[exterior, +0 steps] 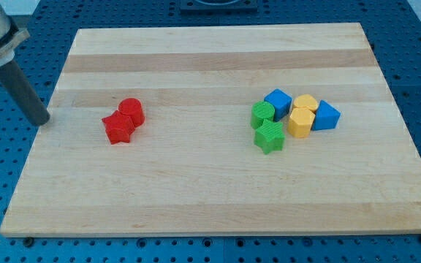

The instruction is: Separate the red circle from the red star

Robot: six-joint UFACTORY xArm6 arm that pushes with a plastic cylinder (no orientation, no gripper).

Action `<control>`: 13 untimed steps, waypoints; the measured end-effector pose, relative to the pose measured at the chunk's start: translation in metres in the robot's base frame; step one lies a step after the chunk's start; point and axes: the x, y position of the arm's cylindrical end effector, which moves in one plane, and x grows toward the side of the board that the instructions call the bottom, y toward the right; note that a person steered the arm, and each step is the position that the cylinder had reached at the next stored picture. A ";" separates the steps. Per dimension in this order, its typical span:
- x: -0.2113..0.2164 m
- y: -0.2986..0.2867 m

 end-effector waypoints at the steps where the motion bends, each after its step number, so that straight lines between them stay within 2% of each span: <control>1: -0.003 0.044; 3: -0.019 0.107; 6: -0.014 0.154; 11: 0.059 0.236; 13: 0.071 0.209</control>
